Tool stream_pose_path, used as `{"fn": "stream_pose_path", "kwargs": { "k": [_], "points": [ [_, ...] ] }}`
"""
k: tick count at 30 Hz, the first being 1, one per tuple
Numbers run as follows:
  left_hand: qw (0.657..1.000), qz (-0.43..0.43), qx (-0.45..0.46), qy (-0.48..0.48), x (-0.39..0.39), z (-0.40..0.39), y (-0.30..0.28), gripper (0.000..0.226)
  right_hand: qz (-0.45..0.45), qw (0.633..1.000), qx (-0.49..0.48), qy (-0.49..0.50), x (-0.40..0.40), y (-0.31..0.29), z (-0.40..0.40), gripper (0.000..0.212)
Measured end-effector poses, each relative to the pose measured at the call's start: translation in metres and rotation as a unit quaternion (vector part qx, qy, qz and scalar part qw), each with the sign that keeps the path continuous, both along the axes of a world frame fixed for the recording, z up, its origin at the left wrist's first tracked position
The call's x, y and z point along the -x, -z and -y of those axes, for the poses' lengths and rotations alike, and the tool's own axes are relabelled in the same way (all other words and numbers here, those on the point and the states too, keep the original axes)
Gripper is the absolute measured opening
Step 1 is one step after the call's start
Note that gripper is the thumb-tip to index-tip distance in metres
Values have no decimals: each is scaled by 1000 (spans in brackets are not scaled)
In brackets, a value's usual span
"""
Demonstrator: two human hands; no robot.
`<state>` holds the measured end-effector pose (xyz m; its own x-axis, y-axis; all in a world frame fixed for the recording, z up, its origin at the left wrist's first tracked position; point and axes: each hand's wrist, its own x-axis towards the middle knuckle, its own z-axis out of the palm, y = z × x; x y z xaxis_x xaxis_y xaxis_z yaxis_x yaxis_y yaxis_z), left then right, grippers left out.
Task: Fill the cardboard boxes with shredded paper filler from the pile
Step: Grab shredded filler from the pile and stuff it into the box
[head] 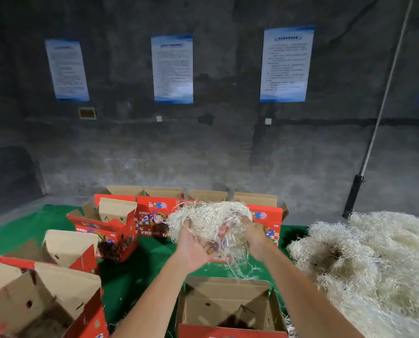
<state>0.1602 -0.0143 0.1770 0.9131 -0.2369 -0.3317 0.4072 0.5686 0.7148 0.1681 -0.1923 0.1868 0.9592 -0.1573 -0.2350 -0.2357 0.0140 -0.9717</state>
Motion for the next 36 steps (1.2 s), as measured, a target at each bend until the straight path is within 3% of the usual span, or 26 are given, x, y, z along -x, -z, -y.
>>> {"fn": "stream_pose_path", "kwargs": {
  "k": [1, 3, 5, 8, 10, 13, 15, 19, 21, 25, 29, 33, 34, 36],
  "points": [
    [1000, -2, -5, 19, 2, 4, 9, 76, 10, 998, -68, -16, 0, 1, -6, 76],
    [997, 15, -6, 69, 6, 13, 24, 67, 32, 991, -105, -74, 3, 4, -20, 76],
    [996, 4, 9, 87, 5, 20, 41, 58, 33, 995, 5, -99, 13, 16, -35, 59],
    [995, -9, -83, 54, -6, 23, 65, 48, 96, 967, 233, -31, 23, 55, -41, 43],
    [988, -34, -145, 30, -9, 18, 81, 57, 100, 947, 304, -35, 28, 81, -29, 51],
    [964, -29, -262, 33, -5, 11, 102, 72, 17, 901, 427, -75, 39, 114, -10, 58],
    [934, -4, -356, 13, 6, 13, 116, 73, 35, 863, 496, -87, 51, 134, -3, 65],
    [890, 35, -448, -72, 24, 19, 141, 68, 88, 794, 599, -48, 65, 165, -4, 99],
    [875, 49, -477, -64, 29, 19, 147, 78, 65, 783, 619, -29, 64, 170, -3, 108],
    [850, 98, -518, 7, 38, 19, 156, 99, -12, 789, 608, -86, 69, 187, -3, 99],
    [771, 157, -618, 14, 57, 22, 179, 118, 19, 791, 607, -73, 88, 202, -8, 97],
    [661, 272, -697, 56, 96, 17, 225, 119, -17, 778, 620, -93, 128, 249, -20, 81],
    [656, 269, -700, 81, 99, 14, 237, 116, -19, 777, 623, -88, 135, 258, -22, 77],
    [693, 235, -672, 118, 102, 7, 253, 102, -6, 770, 632, -90, 141, 267, -26, 75]
  ]
}}
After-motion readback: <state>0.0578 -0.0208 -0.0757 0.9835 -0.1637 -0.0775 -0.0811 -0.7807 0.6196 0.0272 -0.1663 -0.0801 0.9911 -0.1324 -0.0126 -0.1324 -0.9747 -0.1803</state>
